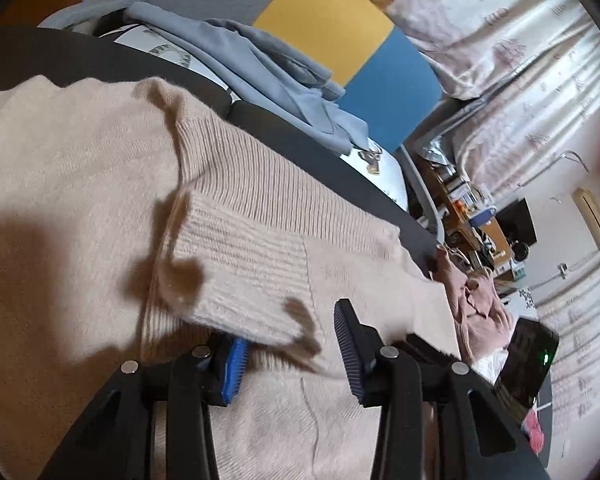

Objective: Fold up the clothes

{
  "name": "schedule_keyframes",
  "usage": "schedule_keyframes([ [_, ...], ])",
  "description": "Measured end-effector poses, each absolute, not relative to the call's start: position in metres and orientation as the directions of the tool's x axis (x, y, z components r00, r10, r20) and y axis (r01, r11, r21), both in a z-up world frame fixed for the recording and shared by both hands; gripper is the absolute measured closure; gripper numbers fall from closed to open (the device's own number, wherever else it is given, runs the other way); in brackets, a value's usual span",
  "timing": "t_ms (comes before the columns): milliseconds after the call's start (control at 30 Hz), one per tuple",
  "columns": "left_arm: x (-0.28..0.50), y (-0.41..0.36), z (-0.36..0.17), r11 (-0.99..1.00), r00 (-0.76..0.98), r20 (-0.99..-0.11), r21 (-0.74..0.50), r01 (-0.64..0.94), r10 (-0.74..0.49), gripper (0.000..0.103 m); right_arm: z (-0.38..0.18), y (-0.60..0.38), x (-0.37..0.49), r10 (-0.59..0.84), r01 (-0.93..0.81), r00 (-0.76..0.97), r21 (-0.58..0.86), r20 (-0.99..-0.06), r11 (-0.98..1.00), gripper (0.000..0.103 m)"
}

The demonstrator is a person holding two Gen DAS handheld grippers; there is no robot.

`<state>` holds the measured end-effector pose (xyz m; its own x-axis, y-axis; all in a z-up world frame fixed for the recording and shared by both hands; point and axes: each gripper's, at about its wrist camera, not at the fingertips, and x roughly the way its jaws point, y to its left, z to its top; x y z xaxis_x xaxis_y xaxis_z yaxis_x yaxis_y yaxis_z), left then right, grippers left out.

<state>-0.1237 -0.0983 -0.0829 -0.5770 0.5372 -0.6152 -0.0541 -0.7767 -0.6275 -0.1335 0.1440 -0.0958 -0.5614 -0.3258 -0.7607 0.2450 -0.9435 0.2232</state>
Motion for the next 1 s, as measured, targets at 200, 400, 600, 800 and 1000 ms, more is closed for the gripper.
schedule_keyframes([
  [200, -0.129, -0.094, -0.074, -0.789, -0.588, -0.633, -0.614, -0.014, 0.503, 0.098, -0.083, 0.165, -0.118, -0.408, 0.229, -0.579, 0.34, -0.705, -0.912, 0.054],
  [400, -0.132, -0.078, -0.038, -0.776, -0.615, -0.569, -0.62, -0.117, 0.546, 0.098, -0.055, 0.206, -0.076, -0.46, 0.274, -0.601, 0.372, -0.654, -0.887, 0.09],
  [600, -0.14, -0.071, -0.002, -0.743, -0.63, -0.499, -0.64, -0.195, 0.595, 0.099, -0.068, 0.224, -0.057, -0.459, 0.234, -0.549, 0.399, -0.699, -0.887, 0.093],
  [800, -0.148, -0.075, 0.04, -0.754, -0.672, -0.452, -0.609, -0.249, 0.586, 0.099, -0.084, 0.223, -0.079, -0.425, 0.189, -0.538, 0.387, -0.728, -0.903, 0.099],
  [1000, -0.152, -0.093, 0.036, -0.793, -0.681, -0.494, -0.571, -0.215, 0.54, 0.099, -0.086, 0.23, -0.104, -0.326, 0.103, -0.588, 0.331, -0.741, -0.938, 0.1],
])
